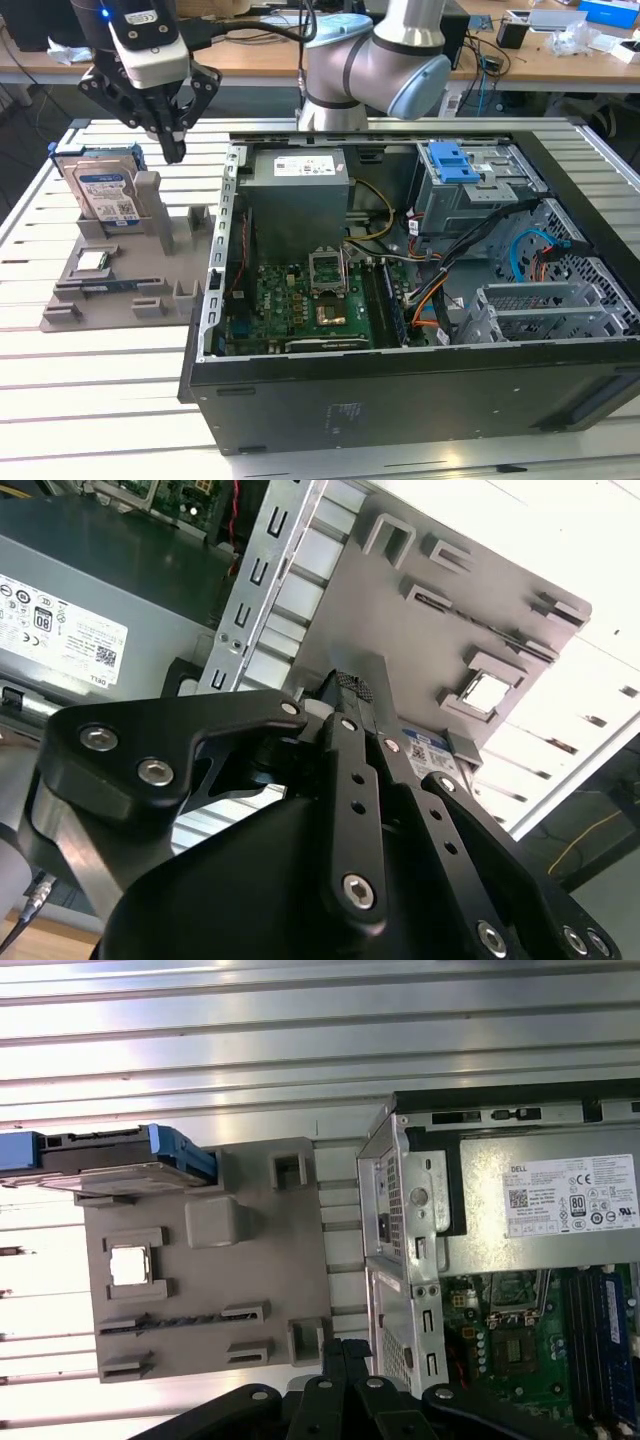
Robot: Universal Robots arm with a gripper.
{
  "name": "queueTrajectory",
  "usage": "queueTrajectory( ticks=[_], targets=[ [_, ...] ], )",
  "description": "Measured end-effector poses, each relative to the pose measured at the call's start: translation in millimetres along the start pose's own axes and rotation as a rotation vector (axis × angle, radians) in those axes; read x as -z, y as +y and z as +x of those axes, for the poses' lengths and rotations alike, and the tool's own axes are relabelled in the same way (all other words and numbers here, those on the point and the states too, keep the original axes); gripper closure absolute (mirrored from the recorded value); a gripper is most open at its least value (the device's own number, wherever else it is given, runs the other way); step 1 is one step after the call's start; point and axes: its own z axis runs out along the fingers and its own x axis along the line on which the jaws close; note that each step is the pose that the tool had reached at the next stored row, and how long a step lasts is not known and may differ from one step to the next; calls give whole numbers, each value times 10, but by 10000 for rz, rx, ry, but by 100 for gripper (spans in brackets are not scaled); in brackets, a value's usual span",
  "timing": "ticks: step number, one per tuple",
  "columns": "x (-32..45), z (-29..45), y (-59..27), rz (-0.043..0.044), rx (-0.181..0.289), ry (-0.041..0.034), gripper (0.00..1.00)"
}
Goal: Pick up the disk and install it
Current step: 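Reach for the disk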
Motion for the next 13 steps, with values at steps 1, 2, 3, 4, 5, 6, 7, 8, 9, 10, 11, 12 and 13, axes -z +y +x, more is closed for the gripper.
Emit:
queueTrajectory(
  ticks=[1, 2, 3, 4, 5, 6, 7, 8, 9, 10, 11, 12, 13],
  targets=[
    [0, 9, -1, 0, 0, 0, 89],
    [0, 24, -2, 0, 0, 0, 89],
    [0, 34, -2, 0, 0, 0, 89],
    [0, 41, -3, -1, 0, -1, 89],
    [0, 53, -4, 0, 0, 0, 89],
    [0, 61, -4, -1, 0, -1, 89],
    [1, 71, -5, 0, -1, 0, 89],
    [1, 90, -7, 0, 0, 0, 89],
    [1, 123, -9, 0, 0, 0, 89],
    [2, 133, -10, 0, 0, 0, 89],
    [2, 144, -11, 0, -1, 0, 89],
    [2, 167, -12, 0, 0, 0, 89],
    [2, 185, -14, 0, 0, 0, 89]
  ],
)
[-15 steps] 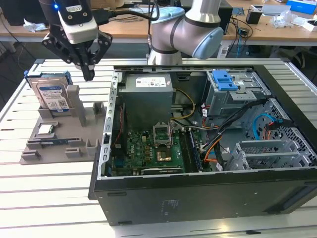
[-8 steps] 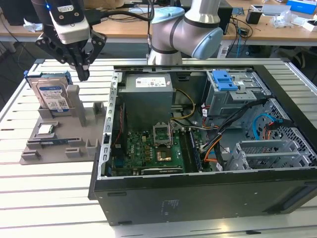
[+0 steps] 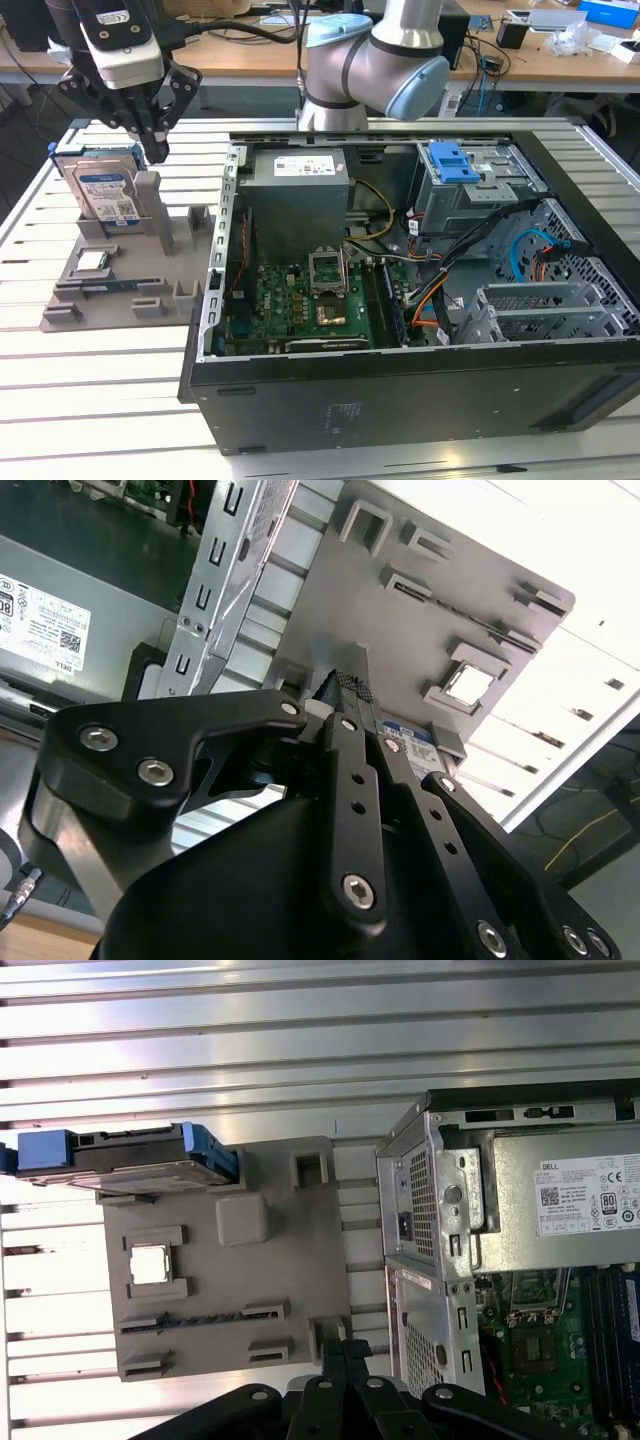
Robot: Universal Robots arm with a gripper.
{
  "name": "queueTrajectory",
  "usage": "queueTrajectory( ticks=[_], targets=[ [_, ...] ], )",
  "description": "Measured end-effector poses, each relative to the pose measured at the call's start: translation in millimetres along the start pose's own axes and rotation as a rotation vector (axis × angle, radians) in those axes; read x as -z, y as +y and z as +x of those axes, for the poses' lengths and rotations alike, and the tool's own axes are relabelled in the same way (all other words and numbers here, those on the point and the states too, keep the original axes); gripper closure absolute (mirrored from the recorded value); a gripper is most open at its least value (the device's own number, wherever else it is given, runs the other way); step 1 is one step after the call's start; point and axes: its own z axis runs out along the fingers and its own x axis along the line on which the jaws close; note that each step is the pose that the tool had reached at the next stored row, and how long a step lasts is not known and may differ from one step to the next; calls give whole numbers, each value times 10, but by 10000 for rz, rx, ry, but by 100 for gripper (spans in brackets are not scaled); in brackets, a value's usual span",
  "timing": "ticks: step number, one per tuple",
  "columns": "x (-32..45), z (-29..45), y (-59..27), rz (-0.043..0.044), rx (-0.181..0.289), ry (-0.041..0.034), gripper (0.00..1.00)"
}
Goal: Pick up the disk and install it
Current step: 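Reach for the disk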
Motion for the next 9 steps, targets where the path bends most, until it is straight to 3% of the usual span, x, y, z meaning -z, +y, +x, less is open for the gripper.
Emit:
queueTrajectory(
  ticks=[9],
  targets=[
    [2, 114, -8, 0, -1, 0, 89]
  ],
)
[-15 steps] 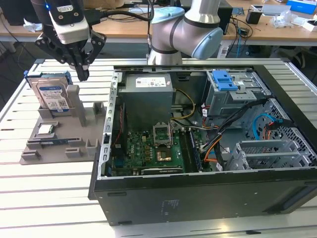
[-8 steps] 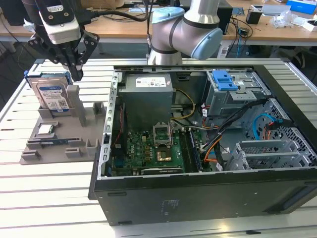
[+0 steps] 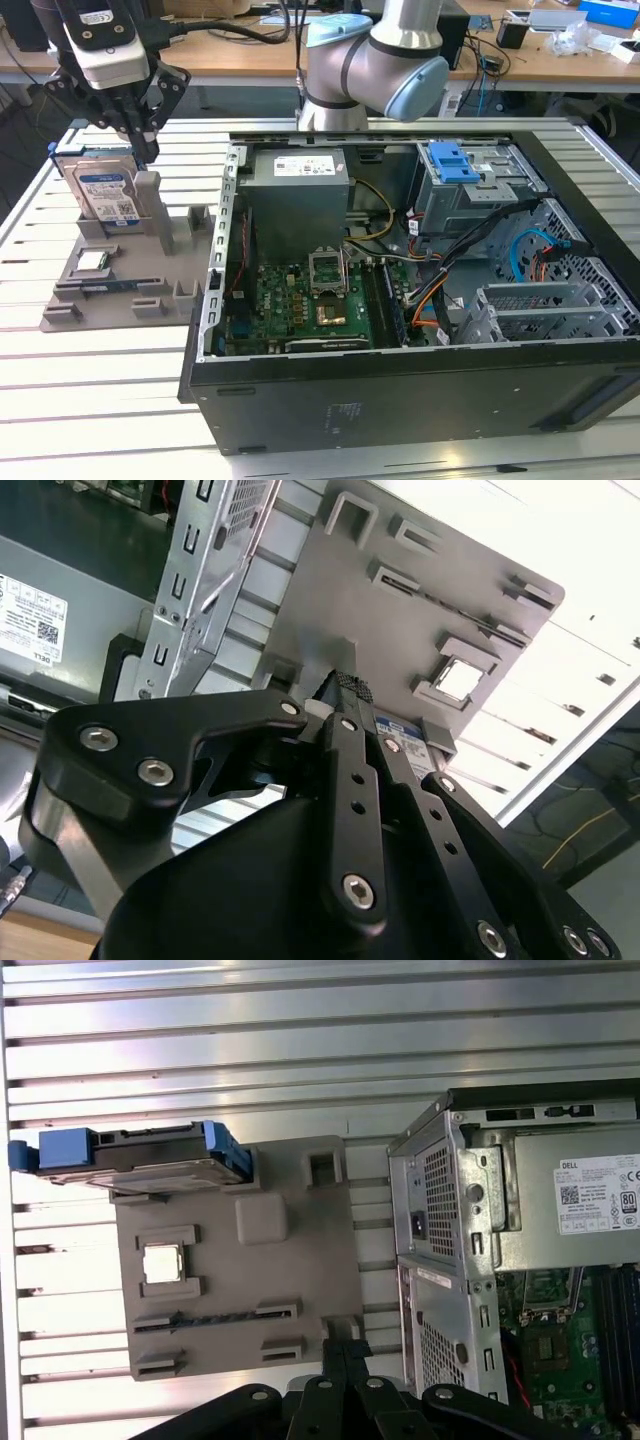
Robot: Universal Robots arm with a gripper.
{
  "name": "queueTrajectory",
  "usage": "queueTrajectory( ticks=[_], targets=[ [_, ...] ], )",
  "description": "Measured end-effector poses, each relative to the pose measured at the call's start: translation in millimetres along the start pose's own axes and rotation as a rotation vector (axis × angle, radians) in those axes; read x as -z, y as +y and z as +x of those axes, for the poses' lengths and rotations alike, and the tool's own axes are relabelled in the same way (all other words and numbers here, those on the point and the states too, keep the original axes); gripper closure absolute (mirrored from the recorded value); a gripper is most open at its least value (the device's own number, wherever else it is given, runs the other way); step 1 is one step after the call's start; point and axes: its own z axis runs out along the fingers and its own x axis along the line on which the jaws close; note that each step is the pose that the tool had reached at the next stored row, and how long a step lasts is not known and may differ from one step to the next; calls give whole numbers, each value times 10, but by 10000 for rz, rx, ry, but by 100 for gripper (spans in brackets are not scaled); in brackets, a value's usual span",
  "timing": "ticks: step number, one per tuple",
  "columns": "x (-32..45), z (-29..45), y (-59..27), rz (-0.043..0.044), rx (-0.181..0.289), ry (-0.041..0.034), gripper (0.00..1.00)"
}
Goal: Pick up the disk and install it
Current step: 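Reach for the disk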
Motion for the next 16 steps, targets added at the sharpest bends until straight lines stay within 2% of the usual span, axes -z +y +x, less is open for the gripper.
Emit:
queueTrajectory(
  ticks=[9, 16],
  targets=[
    [3, 161, -12, -1, 1, 0, 89],
    [5, 259, -19, -1, 0, 0, 89]
  ],
)
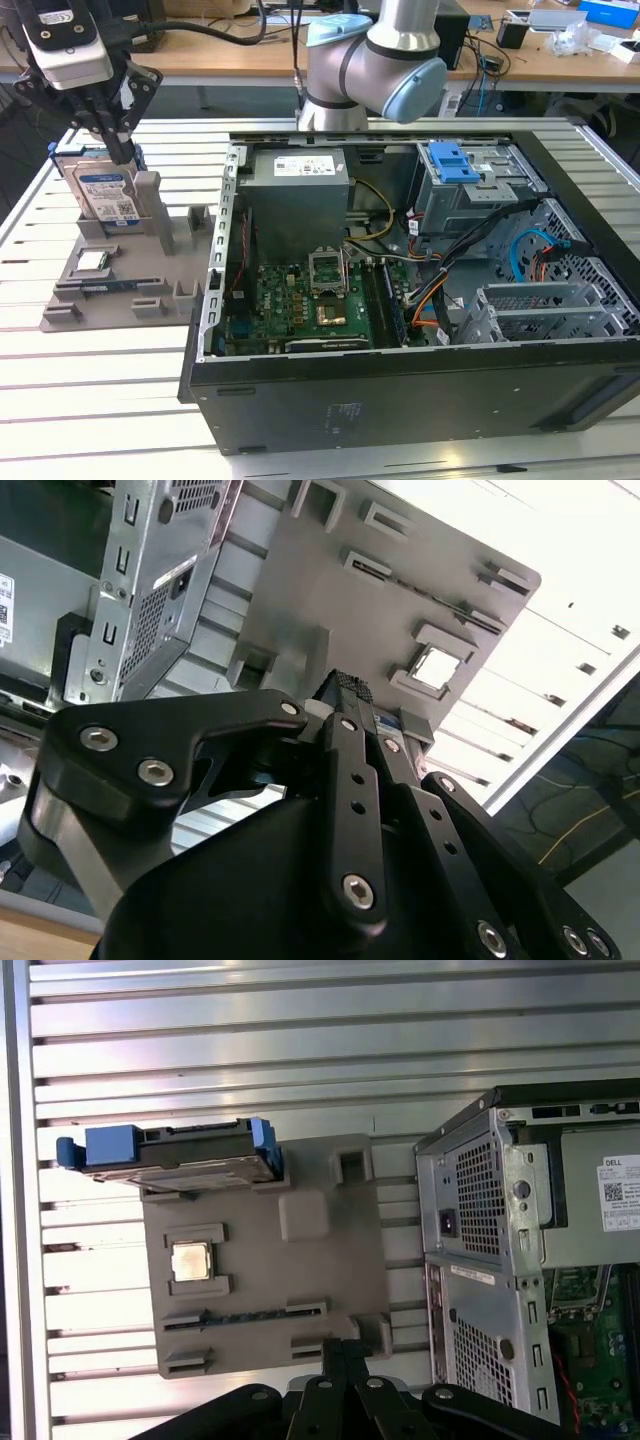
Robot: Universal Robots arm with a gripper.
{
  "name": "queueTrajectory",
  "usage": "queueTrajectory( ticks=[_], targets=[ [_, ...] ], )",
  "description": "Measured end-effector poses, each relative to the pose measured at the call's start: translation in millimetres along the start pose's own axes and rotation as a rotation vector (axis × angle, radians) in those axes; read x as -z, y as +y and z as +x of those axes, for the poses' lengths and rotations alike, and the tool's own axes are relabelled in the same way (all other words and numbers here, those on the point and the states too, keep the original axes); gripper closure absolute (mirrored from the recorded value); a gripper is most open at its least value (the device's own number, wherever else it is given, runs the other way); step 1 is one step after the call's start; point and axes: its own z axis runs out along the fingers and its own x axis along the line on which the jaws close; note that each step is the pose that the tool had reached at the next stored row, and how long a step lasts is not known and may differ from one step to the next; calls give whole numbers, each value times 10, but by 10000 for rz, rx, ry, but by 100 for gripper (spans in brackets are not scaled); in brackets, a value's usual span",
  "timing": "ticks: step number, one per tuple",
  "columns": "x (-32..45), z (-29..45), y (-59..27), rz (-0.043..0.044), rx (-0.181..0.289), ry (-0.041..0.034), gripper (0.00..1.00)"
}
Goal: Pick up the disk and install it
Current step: 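Reach for the disk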
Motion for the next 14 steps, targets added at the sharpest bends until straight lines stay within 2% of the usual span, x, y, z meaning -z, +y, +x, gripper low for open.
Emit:
queueTrajectory(
  ticks=[7, 14],
  targets=[
    [2, 95, -7, 0, 1, 0, 89],
    [5, 239, -18, 1, 0, 0, 89]
  ],
)
